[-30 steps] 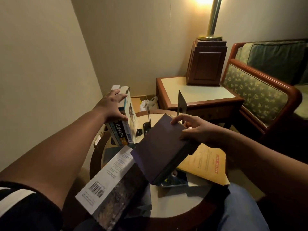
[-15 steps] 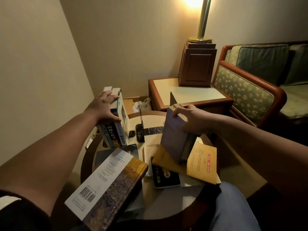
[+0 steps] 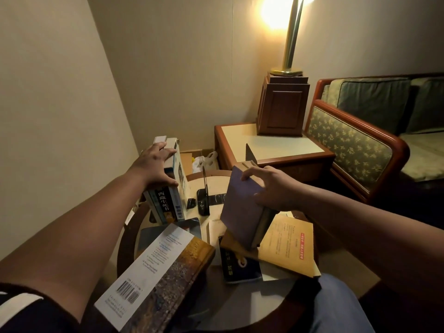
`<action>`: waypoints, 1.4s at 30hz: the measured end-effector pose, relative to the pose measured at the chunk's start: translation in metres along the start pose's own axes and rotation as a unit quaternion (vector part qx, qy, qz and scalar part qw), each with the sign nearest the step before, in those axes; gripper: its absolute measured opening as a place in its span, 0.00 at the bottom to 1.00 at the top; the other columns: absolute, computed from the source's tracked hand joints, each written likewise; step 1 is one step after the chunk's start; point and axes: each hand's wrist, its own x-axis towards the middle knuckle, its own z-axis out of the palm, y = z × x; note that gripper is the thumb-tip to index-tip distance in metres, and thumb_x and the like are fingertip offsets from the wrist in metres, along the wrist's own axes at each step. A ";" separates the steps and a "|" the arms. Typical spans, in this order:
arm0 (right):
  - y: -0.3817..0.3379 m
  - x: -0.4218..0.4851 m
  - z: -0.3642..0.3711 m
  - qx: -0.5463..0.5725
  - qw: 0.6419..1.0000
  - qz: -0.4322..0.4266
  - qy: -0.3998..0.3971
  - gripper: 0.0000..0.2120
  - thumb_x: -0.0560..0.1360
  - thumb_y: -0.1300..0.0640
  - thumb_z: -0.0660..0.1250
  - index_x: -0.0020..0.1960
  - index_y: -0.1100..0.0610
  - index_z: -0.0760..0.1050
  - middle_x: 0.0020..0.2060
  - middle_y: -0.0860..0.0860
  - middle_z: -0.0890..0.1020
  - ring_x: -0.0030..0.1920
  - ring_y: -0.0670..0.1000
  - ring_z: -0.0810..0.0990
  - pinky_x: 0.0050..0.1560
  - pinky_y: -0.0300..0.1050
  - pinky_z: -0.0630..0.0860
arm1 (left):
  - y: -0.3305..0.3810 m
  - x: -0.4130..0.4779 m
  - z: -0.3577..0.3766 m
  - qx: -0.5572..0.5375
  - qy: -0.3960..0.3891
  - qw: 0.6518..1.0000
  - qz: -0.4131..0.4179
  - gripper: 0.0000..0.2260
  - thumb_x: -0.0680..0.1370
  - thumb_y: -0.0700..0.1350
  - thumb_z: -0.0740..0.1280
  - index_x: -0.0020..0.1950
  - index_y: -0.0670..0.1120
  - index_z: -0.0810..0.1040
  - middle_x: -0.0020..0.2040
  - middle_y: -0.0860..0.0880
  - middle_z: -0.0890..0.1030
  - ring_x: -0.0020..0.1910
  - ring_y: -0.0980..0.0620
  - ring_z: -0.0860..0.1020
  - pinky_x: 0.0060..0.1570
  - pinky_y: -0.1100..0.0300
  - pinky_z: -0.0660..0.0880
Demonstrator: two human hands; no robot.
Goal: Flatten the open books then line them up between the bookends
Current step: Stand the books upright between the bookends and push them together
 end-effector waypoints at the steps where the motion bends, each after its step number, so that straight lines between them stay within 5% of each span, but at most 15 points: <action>1: -0.005 0.001 -0.001 0.002 1.000 -0.009 0.005 0.24 0.75 0.59 0.72 0.65 0.43 0.70 0.56 0.51 0.72 0.44 0.52 0.79 0.32 0.37 0.79 | 0.000 0.000 -0.001 0.000 -0.002 1.000 -0.001 0.46 0.63 0.57 0.80 0.76 0.55 0.63 0.79 0.48 0.57 0.77 0.41 0.56 0.70 0.38 0.64; 8: -0.057 0.019 -0.028 0.079 0.991 -0.058 0.088 0.21 0.74 0.58 0.71 0.63 0.43 0.71 0.58 0.52 0.74 0.46 0.54 0.80 0.35 0.47 0.82 | -0.001 -0.001 -0.004 -0.014 -0.007 1.000 -0.010 0.47 0.61 0.56 0.81 0.75 0.55 0.64 0.79 0.49 0.57 0.77 0.42 0.56 0.72 0.40 0.63; 12: -0.089 0.039 -0.038 0.098 0.981 -0.066 0.152 0.21 0.74 0.57 0.71 0.65 0.46 0.71 0.52 0.51 0.75 0.41 0.53 0.79 0.25 0.41 0.76 | 0.002 -0.001 -0.005 -0.008 -0.001 1.000 -0.004 0.46 0.61 0.54 0.81 0.75 0.53 0.65 0.79 0.47 0.58 0.76 0.42 0.58 0.73 0.47 0.59; 18: -0.116 0.089 -0.031 0.064 0.978 -0.050 0.190 0.22 0.74 0.54 0.71 0.66 0.46 0.71 0.54 0.55 0.74 0.41 0.51 0.75 0.25 0.36 0.69 | 0.000 -0.005 -0.004 0.007 -0.002 1.000 -0.006 0.46 0.63 0.53 0.80 0.76 0.53 0.62 0.79 0.47 0.57 0.76 0.42 0.57 0.74 0.43 0.60; 25: -0.117 0.140 0.004 0.054 0.985 -0.030 0.160 0.26 0.73 0.53 0.70 0.69 0.44 0.70 0.58 0.56 0.74 0.44 0.53 0.77 0.29 0.34 0.65 | 0.001 -0.009 -0.002 -0.005 0.048 0.998 0.047 0.41 0.63 0.52 0.81 0.73 0.48 0.68 0.75 0.41 0.65 0.74 0.39 0.64 0.70 0.40 0.67; 30: -0.115 0.155 0.034 0.044 0.989 -0.025 0.139 0.27 0.75 0.53 0.69 0.72 0.44 0.70 0.58 0.56 0.72 0.40 0.53 0.76 0.31 0.36 0.67 | -0.019 -0.003 0.004 -0.021 0.043 0.999 0.016 0.40 0.66 0.52 0.79 0.74 0.50 0.67 0.77 0.44 0.62 0.75 0.40 0.61 0.71 0.42 0.65; 36: -0.116 0.170 0.065 0.041 0.993 0.005 0.115 0.24 0.75 0.50 0.63 0.71 0.42 0.71 0.62 0.59 0.74 0.48 0.59 0.81 0.47 0.48 0.79 | -0.027 0.007 0.011 -0.043 0.067 0.997 0.000 0.20 0.81 0.41 0.63 0.74 0.47 0.70 0.76 0.42 0.64 0.75 0.40 0.62 0.74 0.47 0.61; 42: -0.115 0.175 0.091 0.041 0.994 0.045 0.095 0.23 0.79 0.51 0.61 0.73 0.42 0.68 0.66 0.58 0.68 0.57 0.60 0.77 0.57 0.49 0.77 | -0.019 0.000 0.006 -0.056 0.041 0.998 0.000 0.35 0.70 0.47 0.75 0.75 0.50 0.68 0.77 0.45 0.61 0.76 0.43 0.60 0.75 0.48 0.58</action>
